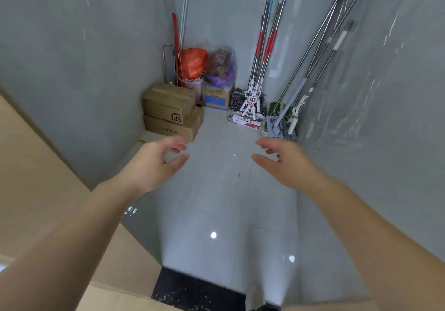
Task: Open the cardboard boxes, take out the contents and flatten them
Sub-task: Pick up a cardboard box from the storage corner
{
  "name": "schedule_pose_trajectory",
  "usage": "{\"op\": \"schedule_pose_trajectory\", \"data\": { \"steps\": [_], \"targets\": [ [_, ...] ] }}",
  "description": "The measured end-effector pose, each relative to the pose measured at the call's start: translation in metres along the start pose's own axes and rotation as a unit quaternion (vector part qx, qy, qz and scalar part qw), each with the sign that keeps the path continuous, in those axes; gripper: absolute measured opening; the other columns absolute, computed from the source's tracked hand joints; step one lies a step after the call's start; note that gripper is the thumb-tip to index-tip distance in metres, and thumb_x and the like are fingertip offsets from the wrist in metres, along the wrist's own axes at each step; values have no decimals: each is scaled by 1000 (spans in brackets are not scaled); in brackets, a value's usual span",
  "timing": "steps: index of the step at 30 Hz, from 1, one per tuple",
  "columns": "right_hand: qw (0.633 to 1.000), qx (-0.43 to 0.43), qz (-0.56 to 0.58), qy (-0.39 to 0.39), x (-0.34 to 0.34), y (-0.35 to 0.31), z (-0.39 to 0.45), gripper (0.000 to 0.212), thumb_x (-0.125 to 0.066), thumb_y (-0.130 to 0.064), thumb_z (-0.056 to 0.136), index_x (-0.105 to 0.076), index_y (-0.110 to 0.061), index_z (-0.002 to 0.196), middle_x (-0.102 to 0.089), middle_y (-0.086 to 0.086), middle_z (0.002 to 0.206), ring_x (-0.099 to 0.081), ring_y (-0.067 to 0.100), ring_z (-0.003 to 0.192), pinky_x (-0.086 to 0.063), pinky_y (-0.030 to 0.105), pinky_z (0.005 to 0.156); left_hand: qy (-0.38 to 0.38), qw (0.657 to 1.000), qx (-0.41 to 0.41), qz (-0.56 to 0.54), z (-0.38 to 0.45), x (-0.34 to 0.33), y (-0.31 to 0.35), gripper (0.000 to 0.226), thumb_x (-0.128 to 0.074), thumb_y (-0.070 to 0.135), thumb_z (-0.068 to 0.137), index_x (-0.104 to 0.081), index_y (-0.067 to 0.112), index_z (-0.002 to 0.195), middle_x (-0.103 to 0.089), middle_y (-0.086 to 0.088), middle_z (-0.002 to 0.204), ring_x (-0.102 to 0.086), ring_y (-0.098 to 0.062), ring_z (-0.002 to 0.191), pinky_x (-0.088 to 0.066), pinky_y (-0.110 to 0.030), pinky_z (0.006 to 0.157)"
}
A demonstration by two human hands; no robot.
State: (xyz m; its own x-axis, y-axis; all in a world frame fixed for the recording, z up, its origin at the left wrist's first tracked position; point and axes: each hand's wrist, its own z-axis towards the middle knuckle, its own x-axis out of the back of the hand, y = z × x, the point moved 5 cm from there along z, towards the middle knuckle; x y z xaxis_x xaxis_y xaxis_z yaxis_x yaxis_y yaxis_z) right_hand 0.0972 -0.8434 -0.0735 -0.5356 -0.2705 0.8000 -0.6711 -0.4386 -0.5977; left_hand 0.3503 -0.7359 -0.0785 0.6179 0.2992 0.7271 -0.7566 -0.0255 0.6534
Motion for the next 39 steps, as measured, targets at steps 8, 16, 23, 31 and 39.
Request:
{"op": "schedule_pose_trajectory", "data": {
  "steps": [8, 16, 23, 31, 39],
  "targets": [
    [999, 35, -15, -23, 5, 29, 142, 45, -61, -40, 90, -56, -23, 131, -60, -1, 121, -56, 13, 109, -47, 34, 95, 6, 999, 42, 7, 114, -25, -38, 26, -65, 16, 89, -64, 17, 114, -65, 5, 100, -61, -11, 96, -46, -31, 92],
    [991, 99, -24, -85, 29, 77, 319, 40, -60, -39, 91, -59, -21, 126, -61, 0, 119, -57, 14, 107, -46, 31, 92, 38, 992, 117, -3, 258, -53, -52, 19, -62, 15, 90, -61, 26, 105, -64, 9, 100, -60, 0, 92, -42, -20, 83],
    [983, 135, -40, -114, 37, 97, 431, 42, -60, -38, 91, -58, -18, 128, -62, 1, 121, -57, 15, 109, -41, 24, 88, 64, 988, 138, -8, 349, -68, -71, 20, -62, 16, 90, -57, 33, 99, -61, 22, 97, -55, 17, 86, -46, -27, 88],
    [980, 145, -38, -131, 19, 101, 547, 43, -60, -38, 91, -57, -18, 129, -60, -1, 121, -57, 14, 108, -44, 29, 93, 78, 985, 152, -31, 455, -76, -128, 19, -62, 16, 90, -59, 33, 98, -63, 18, 97, -56, 16, 84, -43, -22, 89],
    [983, 110, -46, -140, -21, 91, 694, 42, -61, -38, 91, -58, -19, 129, -60, -3, 111, -58, 15, 105, -46, 29, 90, 101, 970, 196, -97, 582, -65, -233, 19, -61, 16, 90, -63, 22, 108, -65, 10, 103, -58, 5, 95, -37, 2, 76]
  ]
}}
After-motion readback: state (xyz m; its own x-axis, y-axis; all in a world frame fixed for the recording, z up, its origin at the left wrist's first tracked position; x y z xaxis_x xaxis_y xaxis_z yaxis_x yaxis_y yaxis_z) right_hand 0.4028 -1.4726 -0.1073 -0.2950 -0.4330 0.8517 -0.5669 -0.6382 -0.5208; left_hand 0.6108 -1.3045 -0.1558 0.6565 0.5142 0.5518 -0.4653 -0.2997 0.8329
